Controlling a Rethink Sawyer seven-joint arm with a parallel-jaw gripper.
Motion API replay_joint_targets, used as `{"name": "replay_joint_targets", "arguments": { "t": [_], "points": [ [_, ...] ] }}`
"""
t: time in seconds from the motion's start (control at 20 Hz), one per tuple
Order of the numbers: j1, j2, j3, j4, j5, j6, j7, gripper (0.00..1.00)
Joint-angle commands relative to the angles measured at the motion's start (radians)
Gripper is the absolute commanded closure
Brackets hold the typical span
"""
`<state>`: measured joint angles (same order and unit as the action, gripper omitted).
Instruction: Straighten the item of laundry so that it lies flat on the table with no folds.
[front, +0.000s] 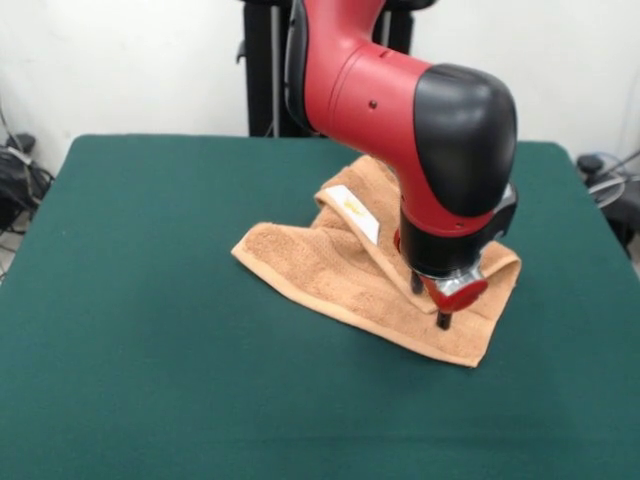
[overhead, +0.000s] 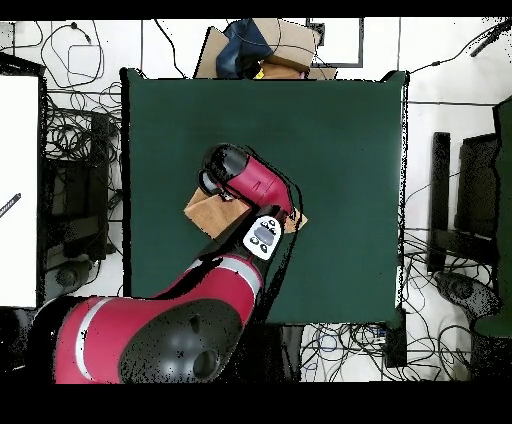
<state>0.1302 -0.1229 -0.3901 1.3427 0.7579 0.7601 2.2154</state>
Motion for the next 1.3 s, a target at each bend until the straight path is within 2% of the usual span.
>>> {"name": "replay_joint_targets", "arguments": {
  "t": [0.05, 0.3, 0.35, 0.55, 1.1, 1.3],
  "points": [
    [-0.009, 0.114, 0.103, -0.03, 0.03, -0.151, 0.262, 0.0],
    [-0.014, 0.103, 0.118, -0.014, 0.034, -0.179, 0.237, 0.0],
    [-0.015, 0.102, 0.12, -0.011, 0.034, -0.187, 0.23, 1.0],
    [-0.033, 0.089, 0.153, 0.009, 0.043, -0.209, 0.19, 1.0],
    [-0.052, 0.065, 0.19, 0.043, 0.062, -0.225, 0.176, 1.0],
    [-0.041, 0.052, 0.168, 0.038, 0.056, -0.157, 0.213, 1.0]
  ]
}}
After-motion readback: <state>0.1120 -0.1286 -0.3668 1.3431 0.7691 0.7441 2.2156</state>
